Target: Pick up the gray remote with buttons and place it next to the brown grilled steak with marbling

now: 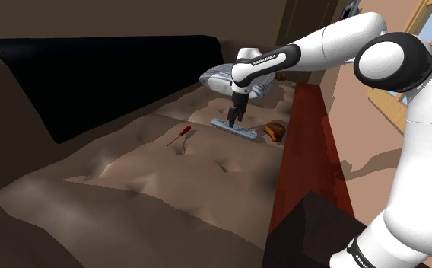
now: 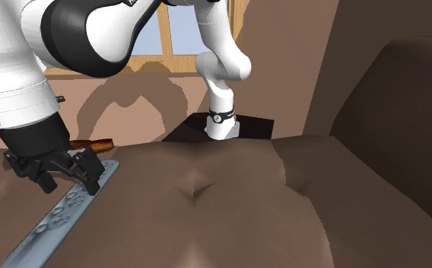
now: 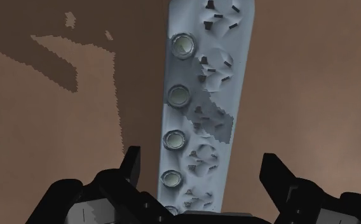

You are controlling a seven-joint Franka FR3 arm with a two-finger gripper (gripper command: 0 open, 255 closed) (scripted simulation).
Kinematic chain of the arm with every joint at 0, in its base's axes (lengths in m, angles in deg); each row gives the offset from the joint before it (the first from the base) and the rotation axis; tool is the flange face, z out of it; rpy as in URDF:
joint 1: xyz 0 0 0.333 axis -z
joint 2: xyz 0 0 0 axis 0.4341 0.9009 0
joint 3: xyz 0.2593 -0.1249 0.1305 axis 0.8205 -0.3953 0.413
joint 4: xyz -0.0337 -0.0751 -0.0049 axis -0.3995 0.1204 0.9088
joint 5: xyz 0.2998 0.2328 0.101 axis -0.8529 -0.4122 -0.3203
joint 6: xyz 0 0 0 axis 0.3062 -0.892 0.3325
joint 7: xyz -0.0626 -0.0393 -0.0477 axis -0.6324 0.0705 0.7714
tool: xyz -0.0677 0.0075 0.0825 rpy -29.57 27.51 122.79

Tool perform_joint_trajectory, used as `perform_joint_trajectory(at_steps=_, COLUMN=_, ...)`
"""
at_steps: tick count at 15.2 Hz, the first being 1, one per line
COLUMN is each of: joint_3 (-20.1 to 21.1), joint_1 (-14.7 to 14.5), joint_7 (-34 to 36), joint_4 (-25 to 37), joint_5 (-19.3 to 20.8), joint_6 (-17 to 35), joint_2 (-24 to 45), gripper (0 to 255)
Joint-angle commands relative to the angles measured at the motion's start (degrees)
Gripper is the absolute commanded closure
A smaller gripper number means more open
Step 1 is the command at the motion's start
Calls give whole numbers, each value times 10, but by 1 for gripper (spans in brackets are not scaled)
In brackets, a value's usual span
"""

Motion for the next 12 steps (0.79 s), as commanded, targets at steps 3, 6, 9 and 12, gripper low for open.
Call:
perform_joint_trajectory(at_steps=3, joint_3=1, joint_1=0, joint_7=-1, joint_4=34, joint_5=-1, joint_6=-51, joint_2=-17, gripper=0)
perform_joint_trajectory(at_steps=6, joint_3=1, joint_1=0, joint_7=-1, joint_4=44, joint_5=-2, joint_6=-65, joint_2=-21, gripper=0)
perform_joint_trajectory(at_steps=9, joint_3=1, joint_1=0, joint_7=-1, joint_4=44, joint_5=-2, joint_6=-65, joint_2=-20, gripper=0)
perform_joint_trajectory(at_steps=12, joint_3=1, joint_1=0, joint_7=-1, joint_4=44, joint_5=-2, joint_6=-65, joint_2=-20, gripper=0)
